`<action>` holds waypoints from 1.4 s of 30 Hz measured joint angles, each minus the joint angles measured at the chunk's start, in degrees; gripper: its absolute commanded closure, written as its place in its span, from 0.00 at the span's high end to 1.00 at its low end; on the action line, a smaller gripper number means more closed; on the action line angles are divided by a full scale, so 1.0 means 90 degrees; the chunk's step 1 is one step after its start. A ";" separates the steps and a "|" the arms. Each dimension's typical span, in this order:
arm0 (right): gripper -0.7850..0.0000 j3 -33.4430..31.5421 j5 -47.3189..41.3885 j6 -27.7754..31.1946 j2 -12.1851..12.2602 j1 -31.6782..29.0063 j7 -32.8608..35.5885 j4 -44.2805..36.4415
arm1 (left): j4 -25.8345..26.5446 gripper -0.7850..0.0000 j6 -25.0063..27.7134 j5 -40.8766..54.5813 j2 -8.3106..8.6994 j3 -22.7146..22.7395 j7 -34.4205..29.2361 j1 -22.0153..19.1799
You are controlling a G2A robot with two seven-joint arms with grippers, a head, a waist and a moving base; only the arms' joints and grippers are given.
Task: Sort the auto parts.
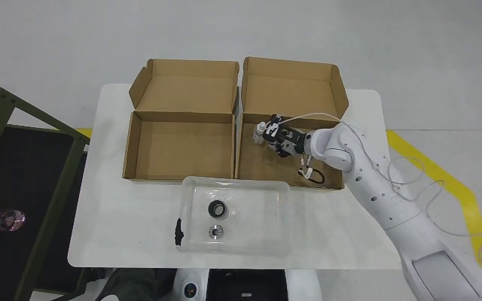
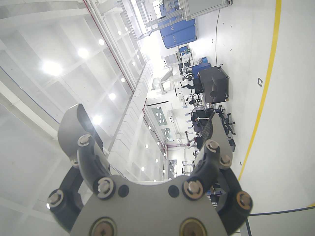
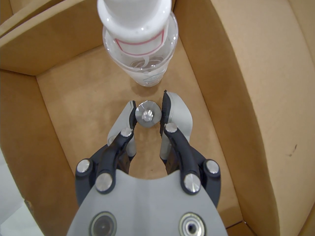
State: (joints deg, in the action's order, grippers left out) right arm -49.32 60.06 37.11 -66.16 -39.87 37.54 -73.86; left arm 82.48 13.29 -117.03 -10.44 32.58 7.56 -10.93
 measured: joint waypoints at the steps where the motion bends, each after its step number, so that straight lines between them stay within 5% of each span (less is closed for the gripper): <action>1: 0.33 -0.0023 -0.0011 0.0015 0.0005 -0.0010 -0.0013 -0.0028 | 0.0000 1.00 0.0000 0.0000 0.0000 0.0000 0.0000 0.0000; 21: 0.35 -0.1417 -0.0371 0.0527 0.0485 -0.1608 -0.0214 -0.2885 | 0.0000 1.00 0.0000 0.0000 0.0000 0.0000 0.0000 0.0000; 30: 0.34 -0.0826 -0.0184 0.0653 0.0463 -0.2001 -0.0119 -0.3843 | 0.0000 1.00 0.0000 0.0000 0.0000 0.0000 0.0000 0.0000; 42: 0.37 0.0309 0.0232 0.0493 0.0261 -0.1882 -0.0148 -0.3859 | 0.0000 1.00 0.0000 0.0000 0.0000 0.0000 0.0000 0.0000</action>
State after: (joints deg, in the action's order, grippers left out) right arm -46.53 62.14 41.55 -63.81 -56.81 36.21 -108.59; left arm 82.48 13.29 -117.03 -10.44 32.58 7.56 -10.93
